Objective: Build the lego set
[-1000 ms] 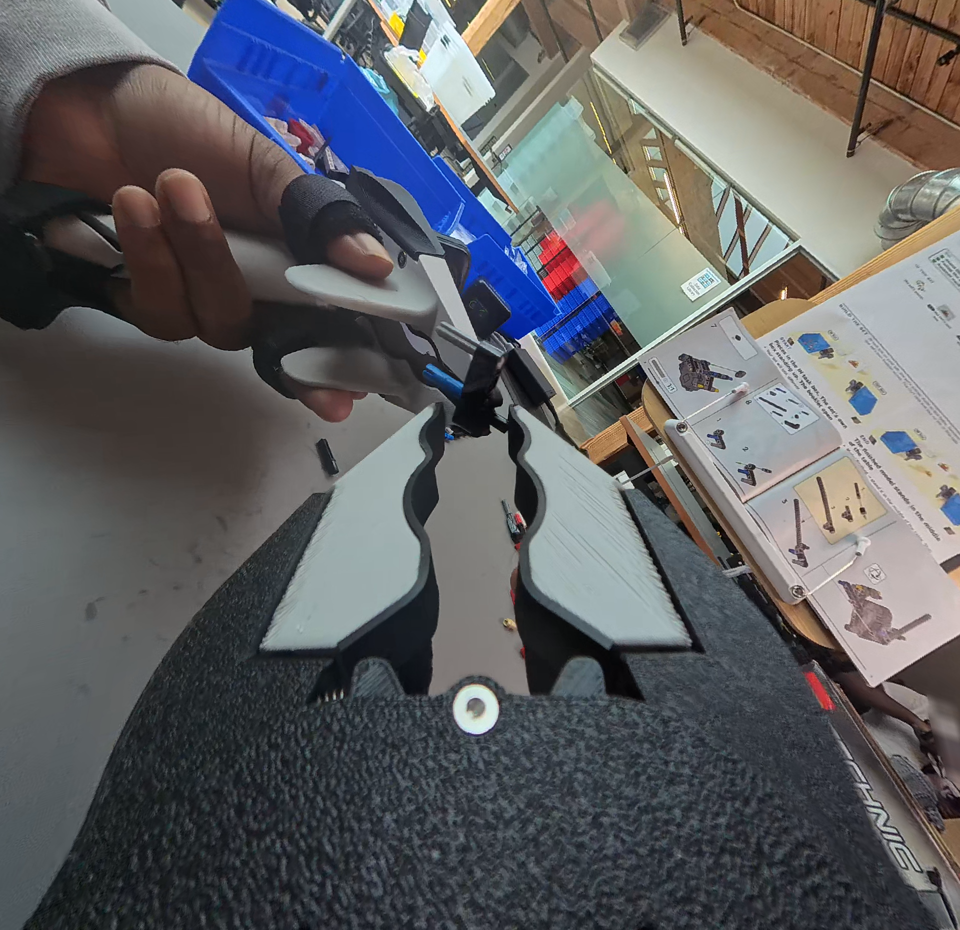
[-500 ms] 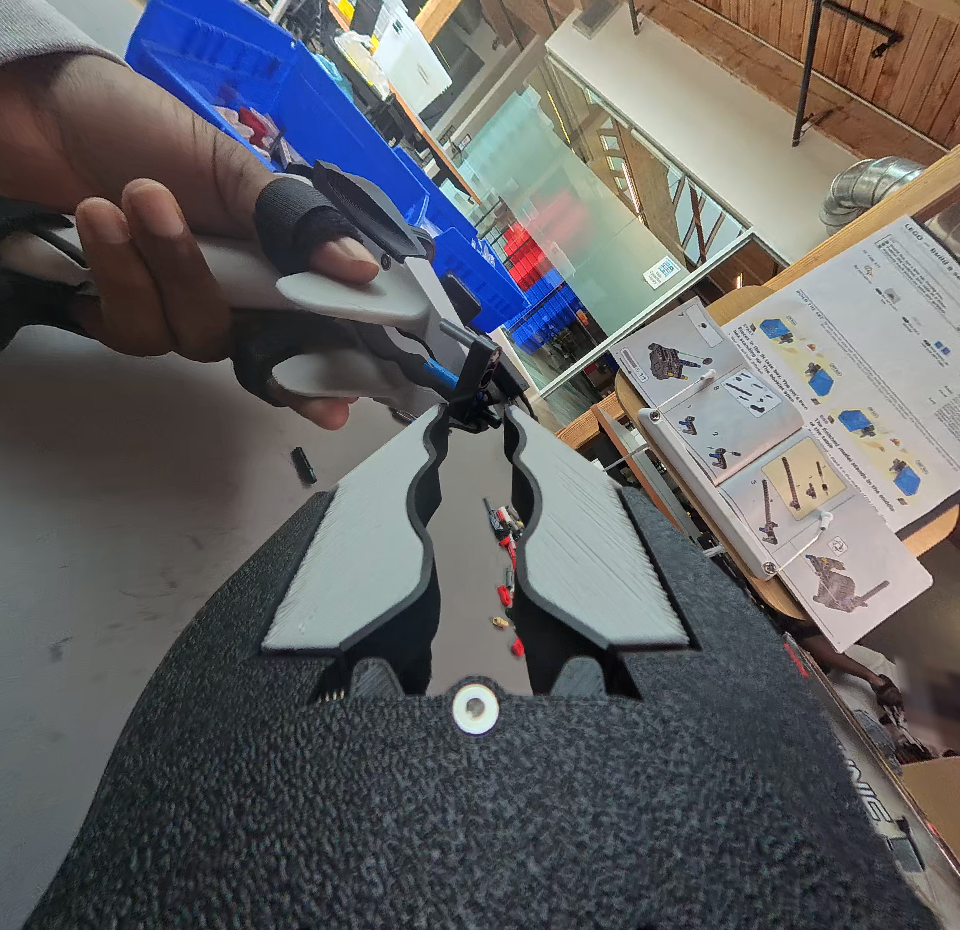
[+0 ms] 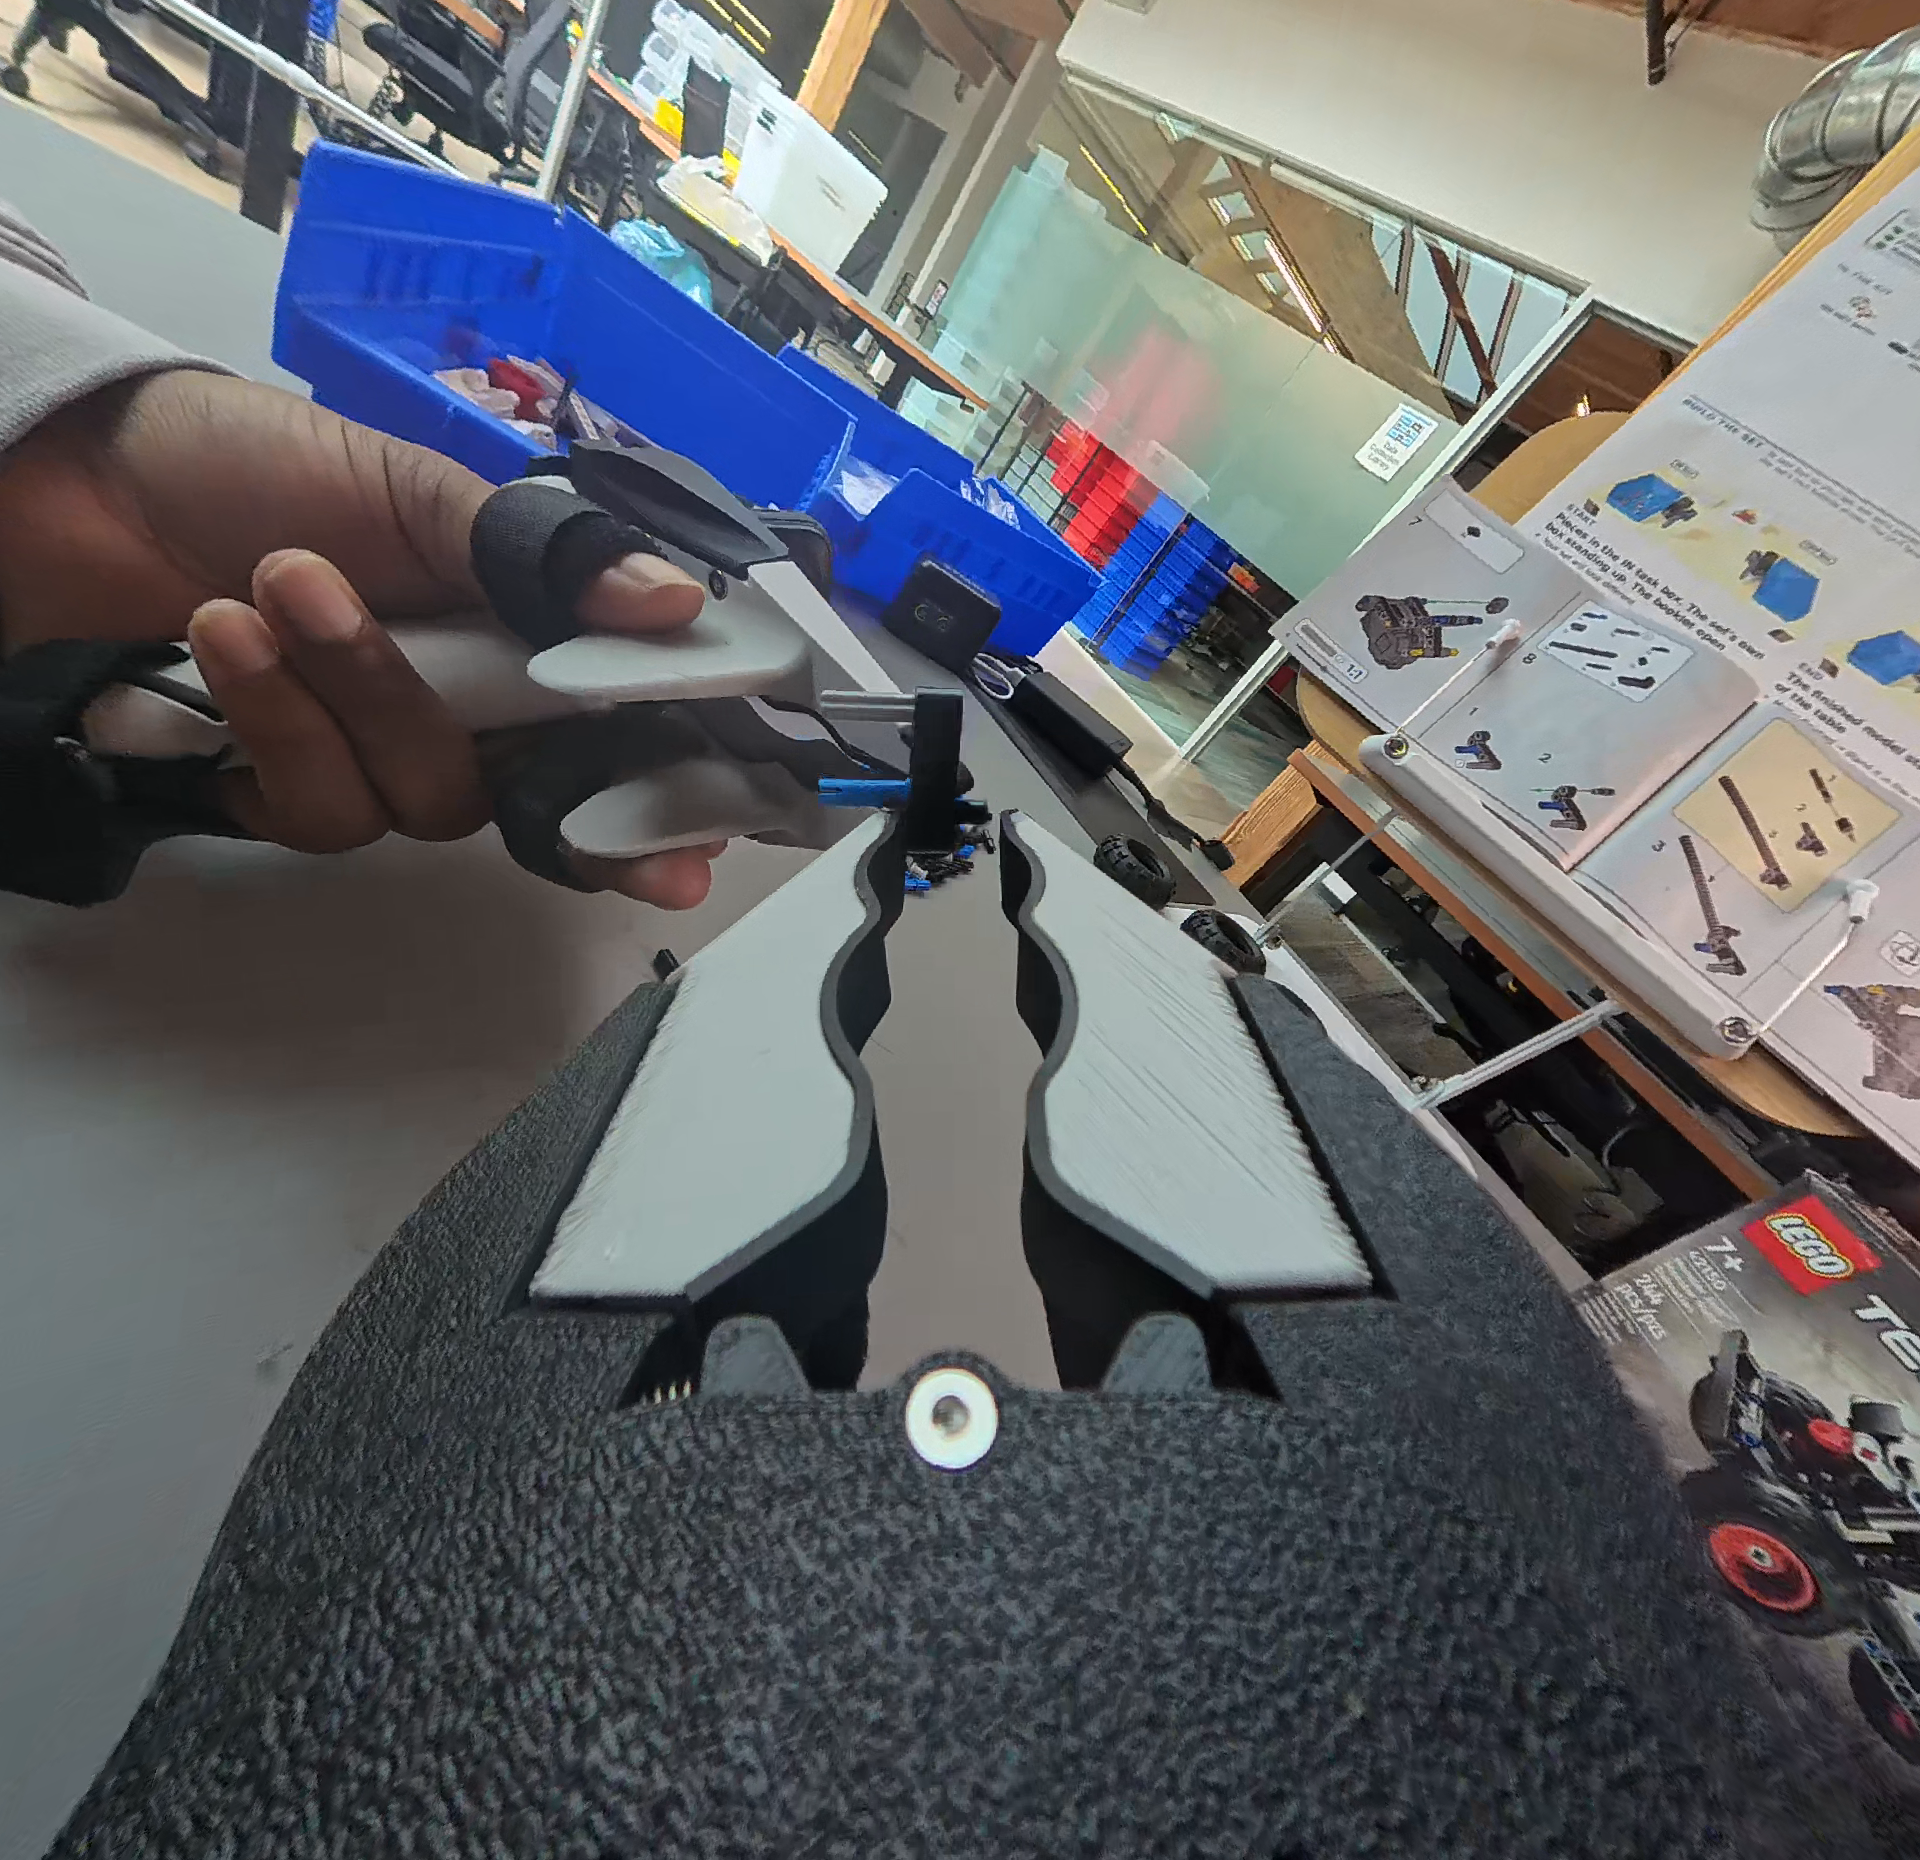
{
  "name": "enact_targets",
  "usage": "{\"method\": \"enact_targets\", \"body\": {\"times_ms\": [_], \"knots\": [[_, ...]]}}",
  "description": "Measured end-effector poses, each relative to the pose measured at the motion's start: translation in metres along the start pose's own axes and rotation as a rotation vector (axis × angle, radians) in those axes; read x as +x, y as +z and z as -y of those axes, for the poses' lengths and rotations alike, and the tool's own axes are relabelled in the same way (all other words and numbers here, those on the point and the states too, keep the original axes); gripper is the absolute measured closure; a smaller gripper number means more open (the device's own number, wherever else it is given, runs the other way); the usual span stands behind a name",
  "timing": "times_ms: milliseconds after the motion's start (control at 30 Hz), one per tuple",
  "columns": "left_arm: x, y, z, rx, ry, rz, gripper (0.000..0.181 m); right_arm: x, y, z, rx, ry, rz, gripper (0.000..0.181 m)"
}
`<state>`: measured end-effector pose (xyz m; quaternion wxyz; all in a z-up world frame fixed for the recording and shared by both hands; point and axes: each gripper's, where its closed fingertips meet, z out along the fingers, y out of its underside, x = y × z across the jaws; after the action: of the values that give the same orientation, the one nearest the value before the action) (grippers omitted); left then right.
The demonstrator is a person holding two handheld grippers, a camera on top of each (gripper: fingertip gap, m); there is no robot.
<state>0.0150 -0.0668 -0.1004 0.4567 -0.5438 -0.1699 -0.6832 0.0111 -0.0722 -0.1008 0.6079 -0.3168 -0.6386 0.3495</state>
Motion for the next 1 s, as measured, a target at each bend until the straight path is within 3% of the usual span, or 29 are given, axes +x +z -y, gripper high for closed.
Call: {"method": "enact_targets", "body": {"times_ms": [267, 667, 1000], "knots": [[0.006, 0.006, -0.011, -0.055, 0.0, -0.042, 0.175, -0.004, -0.002, 0.005, 0.034, 0.051, 0.051, 0.165], [0.017, 0.004, -0.012, -0.102, 0.092, -0.049, 0.163, -0.002, -0.01, 0.018, 0.089, -0.101, 0.015, 0.165], [0.025, 0.01, -0.028, -0.177, 0.102, -0.093, 0.172, -0.004, -0.016, 0.027, 0.135, -0.129, 0.018, 0.166]]}}
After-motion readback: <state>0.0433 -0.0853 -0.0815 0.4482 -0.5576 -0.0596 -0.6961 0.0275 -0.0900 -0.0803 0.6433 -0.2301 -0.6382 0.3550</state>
